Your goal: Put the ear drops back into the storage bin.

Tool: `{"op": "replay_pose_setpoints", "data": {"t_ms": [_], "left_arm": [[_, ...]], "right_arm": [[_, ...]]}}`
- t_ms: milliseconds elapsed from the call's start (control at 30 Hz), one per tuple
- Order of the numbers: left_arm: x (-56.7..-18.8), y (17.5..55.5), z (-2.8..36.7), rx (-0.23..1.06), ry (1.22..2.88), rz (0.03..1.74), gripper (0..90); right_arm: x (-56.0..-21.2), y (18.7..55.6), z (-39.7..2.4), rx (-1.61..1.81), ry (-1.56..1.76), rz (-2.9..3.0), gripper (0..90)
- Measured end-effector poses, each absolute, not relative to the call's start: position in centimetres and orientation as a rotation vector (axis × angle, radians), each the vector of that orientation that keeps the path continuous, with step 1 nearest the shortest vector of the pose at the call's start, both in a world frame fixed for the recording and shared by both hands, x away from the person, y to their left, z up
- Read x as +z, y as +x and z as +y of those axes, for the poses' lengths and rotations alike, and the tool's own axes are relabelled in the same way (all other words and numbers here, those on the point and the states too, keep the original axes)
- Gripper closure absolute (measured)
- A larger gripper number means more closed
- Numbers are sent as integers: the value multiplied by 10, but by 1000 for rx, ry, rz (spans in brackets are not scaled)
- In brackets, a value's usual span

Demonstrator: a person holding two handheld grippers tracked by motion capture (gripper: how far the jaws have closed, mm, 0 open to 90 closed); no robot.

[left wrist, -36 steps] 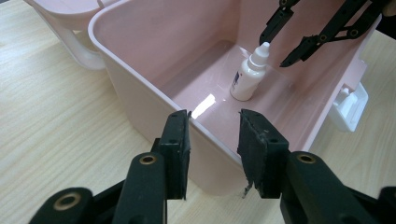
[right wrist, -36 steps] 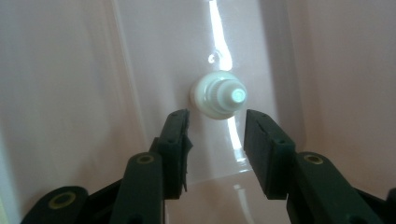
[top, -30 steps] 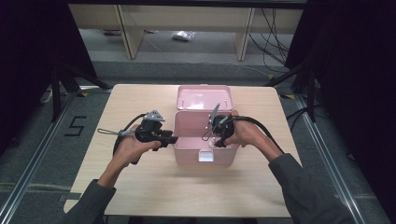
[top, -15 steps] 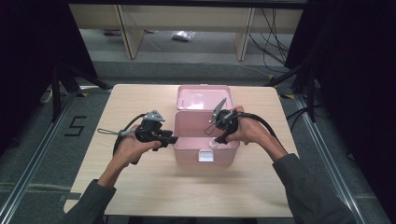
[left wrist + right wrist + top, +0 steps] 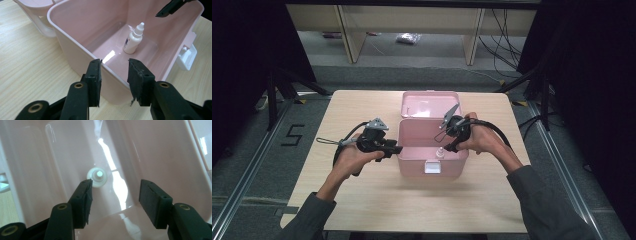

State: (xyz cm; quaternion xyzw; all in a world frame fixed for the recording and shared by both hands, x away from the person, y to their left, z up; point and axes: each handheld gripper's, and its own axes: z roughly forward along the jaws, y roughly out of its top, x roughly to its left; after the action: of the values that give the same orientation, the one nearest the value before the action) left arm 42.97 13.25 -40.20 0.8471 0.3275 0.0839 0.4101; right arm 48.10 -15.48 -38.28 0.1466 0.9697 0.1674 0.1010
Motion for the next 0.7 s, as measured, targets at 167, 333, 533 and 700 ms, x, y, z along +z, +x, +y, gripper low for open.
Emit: {"op": "replay_pose_setpoints", "data": {"t_ms": [167,333,533,700], "left_arm": [[-402,430,132,218,2130,827,621],[-402,430,133,214,2133,827,620],[-402,430,133,214,2132,826,614],[-402,430,133,207,2133,824,614]], "right_arm": [[-379,481,-159,514,461,2858,454],[-374,480,-163,530,470,2832,452],[-370,478,-169,542,483,2825,451],[-364,477,-179,595,511,2807,430]]}}
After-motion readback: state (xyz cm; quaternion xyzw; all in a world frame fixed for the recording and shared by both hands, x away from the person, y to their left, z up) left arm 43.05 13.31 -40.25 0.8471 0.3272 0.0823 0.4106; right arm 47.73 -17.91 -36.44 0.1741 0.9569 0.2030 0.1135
